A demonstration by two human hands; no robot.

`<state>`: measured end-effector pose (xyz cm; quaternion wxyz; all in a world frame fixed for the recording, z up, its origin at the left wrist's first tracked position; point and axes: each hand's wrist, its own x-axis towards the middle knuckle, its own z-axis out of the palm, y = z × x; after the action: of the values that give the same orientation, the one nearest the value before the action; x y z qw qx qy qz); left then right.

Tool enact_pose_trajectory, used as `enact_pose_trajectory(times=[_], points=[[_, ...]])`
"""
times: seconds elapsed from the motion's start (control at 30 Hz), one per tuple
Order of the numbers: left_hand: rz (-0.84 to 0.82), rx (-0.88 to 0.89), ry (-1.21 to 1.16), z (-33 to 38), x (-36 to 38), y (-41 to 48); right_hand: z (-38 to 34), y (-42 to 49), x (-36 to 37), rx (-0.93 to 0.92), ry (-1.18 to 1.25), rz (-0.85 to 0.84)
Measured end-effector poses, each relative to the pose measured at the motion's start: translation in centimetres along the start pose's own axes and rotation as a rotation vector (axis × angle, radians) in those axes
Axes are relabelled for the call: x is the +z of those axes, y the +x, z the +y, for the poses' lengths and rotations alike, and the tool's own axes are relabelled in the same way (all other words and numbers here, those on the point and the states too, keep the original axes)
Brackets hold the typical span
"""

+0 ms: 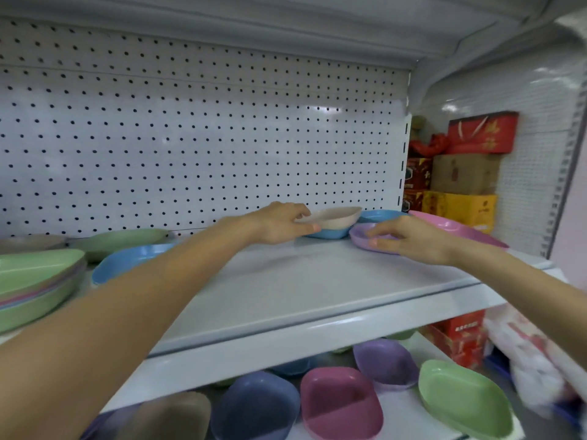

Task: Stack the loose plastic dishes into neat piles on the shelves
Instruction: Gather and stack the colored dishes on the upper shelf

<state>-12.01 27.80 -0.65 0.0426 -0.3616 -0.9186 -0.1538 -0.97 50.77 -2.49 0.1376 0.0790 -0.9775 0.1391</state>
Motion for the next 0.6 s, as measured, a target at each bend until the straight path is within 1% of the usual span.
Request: enact_pose_trajectory(times=[0.17, 0.3, 0.47, 0.6], points=[[0.001, 0.029, 0.005, 1.5, 0.5, 4.2, 1.6, 0.7, -0.9, 0.035, -0.130, -0.010], [-0.064, 0.025, -0.048, 2.9, 1.2, 5.8, 2.0, 0.6, -1.4, 0.108, -0.197, -0.064], [-0.043, 0.030, -0.042, 2.7, 1.6, 7.2, 2.7, 0.4, -0.9, 0.092, -0.157, -0.086], [0.007, 0.079, -0.076, 2.4, 2.0, 7.2, 2.7, 0.1, -0.5, 0.087, -0.122, -0.015]])
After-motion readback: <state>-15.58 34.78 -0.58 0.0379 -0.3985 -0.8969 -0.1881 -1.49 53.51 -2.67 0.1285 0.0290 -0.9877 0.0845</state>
